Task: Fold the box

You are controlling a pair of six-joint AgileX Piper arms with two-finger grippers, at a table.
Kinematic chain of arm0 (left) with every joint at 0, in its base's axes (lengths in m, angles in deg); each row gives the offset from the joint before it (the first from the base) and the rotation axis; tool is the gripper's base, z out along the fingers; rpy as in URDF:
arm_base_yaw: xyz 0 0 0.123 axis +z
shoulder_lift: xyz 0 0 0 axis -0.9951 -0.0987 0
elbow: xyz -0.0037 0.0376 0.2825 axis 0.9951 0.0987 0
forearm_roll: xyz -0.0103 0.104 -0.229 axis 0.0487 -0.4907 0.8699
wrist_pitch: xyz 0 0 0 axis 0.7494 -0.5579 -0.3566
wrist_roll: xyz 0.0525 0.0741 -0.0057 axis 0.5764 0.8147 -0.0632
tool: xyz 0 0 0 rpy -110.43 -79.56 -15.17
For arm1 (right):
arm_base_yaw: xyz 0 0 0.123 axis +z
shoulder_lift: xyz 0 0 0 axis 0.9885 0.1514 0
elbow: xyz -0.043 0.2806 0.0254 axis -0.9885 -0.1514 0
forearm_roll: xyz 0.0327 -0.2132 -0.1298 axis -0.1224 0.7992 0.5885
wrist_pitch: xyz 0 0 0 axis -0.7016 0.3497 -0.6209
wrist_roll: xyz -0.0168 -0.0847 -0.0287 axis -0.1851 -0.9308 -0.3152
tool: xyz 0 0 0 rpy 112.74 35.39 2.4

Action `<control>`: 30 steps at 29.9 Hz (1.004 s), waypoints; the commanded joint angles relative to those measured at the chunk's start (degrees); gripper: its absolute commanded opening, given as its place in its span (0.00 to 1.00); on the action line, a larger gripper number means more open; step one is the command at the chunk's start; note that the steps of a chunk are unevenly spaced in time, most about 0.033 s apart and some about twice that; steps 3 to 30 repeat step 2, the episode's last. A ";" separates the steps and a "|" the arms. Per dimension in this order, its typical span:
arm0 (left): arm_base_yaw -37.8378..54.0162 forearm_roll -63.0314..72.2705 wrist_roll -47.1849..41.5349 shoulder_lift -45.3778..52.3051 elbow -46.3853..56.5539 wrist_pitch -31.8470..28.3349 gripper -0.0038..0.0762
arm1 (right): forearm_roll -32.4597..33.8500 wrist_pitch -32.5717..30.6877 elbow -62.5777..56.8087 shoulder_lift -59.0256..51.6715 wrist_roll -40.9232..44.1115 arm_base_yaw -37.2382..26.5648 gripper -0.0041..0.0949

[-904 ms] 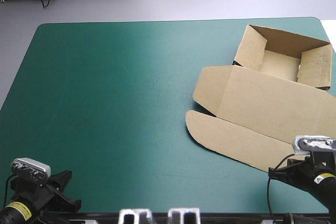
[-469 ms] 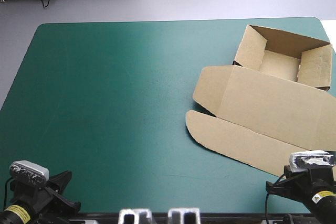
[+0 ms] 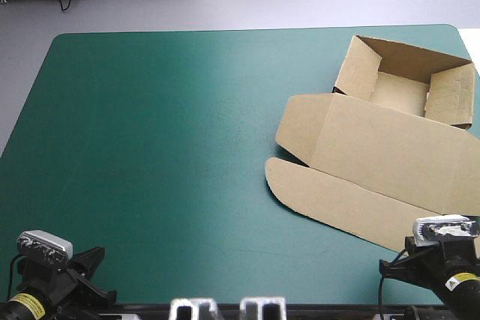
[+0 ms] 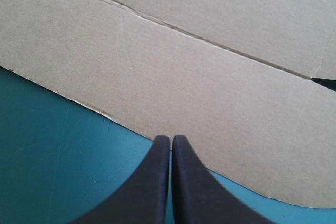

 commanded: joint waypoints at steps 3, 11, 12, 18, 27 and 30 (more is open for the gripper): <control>-0.20 0.50 -0.43 -0.88 -1.38 -3.15 0.04 | -0.69 2.86 1.42 0.63 0.09 0.11 0.04; -0.20 0.50 -0.43 -0.88 -1.38 -3.15 0.04 | -0.69 2.86 1.42 0.63 0.09 0.11 0.04; -0.20 0.50 -0.43 -0.88 -1.38 -3.15 0.04 | -0.69 2.86 1.42 0.63 0.09 0.11 0.04; -0.20 0.50 -0.43 -0.88 -1.38 -3.15 0.04 | -0.69 2.86 1.42 0.63 0.09 0.11 0.04; -0.20 0.50 -0.43 -0.88 -1.38 -3.15 0.04 | -0.69 2.86 1.42 0.63 0.09 0.11 0.04; -0.20 0.50 -0.43 -0.88 -1.38 -3.15 0.04 | -0.69 2.86 1.42 0.63 0.09 0.11 0.04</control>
